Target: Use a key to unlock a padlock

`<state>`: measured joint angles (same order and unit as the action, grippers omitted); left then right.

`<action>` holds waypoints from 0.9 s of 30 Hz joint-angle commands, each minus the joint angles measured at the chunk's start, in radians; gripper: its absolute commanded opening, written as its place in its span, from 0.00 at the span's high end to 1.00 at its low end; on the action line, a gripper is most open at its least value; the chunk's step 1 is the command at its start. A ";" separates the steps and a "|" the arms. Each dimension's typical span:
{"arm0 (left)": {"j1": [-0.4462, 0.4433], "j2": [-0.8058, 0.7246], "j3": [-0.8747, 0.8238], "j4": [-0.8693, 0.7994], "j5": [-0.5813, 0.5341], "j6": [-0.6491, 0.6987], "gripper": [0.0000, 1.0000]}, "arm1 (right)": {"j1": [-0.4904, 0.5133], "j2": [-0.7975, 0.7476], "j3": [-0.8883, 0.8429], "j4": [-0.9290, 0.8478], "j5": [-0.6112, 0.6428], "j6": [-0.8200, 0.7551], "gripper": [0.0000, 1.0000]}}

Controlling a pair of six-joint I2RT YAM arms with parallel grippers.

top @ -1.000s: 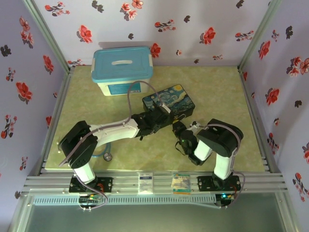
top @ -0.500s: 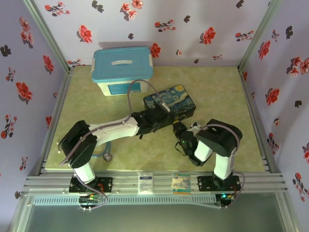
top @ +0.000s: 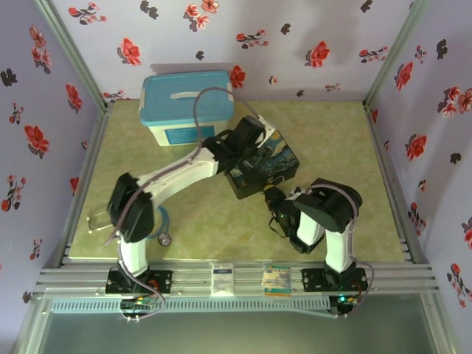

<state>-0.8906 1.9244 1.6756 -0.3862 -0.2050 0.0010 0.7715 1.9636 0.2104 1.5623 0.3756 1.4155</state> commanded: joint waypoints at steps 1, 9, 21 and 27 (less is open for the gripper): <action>0.017 0.100 -0.022 0.013 0.026 -0.006 0.37 | 0.007 0.105 0.025 -0.173 -0.022 0.029 1.00; 0.034 0.117 -0.185 0.111 0.010 -0.027 0.47 | 0.008 0.071 0.011 -0.174 0.010 0.076 1.00; 0.035 0.090 -0.380 0.142 0.010 -0.071 0.54 | 0.047 0.049 0.034 -0.174 0.177 0.378 1.00; 0.034 0.098 -0.415 0.163 -0.014 -0.053 0.55 | 0.048 -0.042 -0.007 -0.175 0.236 0.293 1.00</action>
<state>-0.8703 1.9629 1.3403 0.0002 -0.1558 -0.0723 0.8257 1.9434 0.2546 1.5173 0.5102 1.7065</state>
